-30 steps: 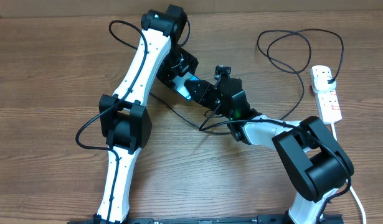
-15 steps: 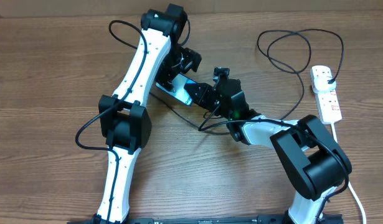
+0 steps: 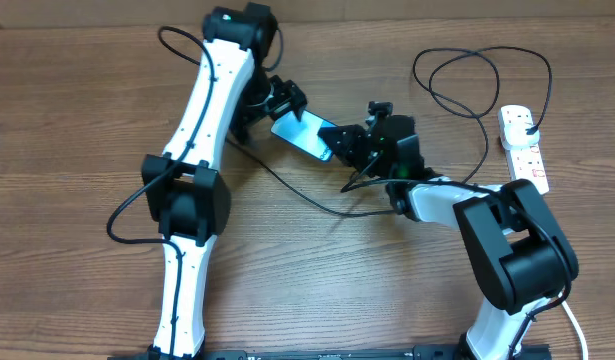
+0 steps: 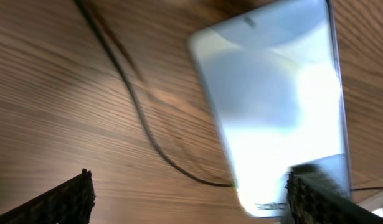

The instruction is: Plug charger to phone and switch on socket

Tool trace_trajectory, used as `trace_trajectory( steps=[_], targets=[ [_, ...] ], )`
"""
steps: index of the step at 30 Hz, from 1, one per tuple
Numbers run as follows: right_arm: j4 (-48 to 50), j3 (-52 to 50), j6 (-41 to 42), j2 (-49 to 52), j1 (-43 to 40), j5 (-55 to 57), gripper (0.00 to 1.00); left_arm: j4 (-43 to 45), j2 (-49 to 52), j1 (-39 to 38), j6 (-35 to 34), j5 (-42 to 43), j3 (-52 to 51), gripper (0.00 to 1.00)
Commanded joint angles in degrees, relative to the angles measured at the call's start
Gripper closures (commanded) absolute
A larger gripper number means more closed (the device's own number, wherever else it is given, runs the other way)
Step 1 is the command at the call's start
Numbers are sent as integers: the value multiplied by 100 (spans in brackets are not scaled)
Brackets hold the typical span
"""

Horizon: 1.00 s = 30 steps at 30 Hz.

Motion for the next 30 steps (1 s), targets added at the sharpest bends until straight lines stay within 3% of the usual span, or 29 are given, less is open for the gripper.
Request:
trace_trajectory(
  steps=[1, 8, 13, 19, 22, 25, 30],
  targets=[
    [-44, 136, 109, -341, -173, -612, 96, -24, -562, 142, 870, -334, 28, 0],
    [-730, 136, 105, -669, -352, -824, 96, -24, -1423, 310, 1095, -861, -673, 0],
    [-951, 136, 79, -984, -352, -968, 96, 271, -2409, 330, 918, -1384, -2175, 0],
    [-1416, 129, 59, -1309, -358, -1268, 96, 2107, -4113, 337, 966, -922, -5062, 0],
    [-1644, 129, 66, -1419, -369, -1360, 96, 3198, -4931, 389, 940, -234, -6264, 0],
    [-1661, 129, 177, -1443, -369, -1421, 96, 4577, -5678, 581, 439, 758, -7357, 0],
    [-1565, 90, 520, -1443, -369, -1314, 96, 6581, -6129, 949, -1121, 1711, -8741, 0]
  ],
)
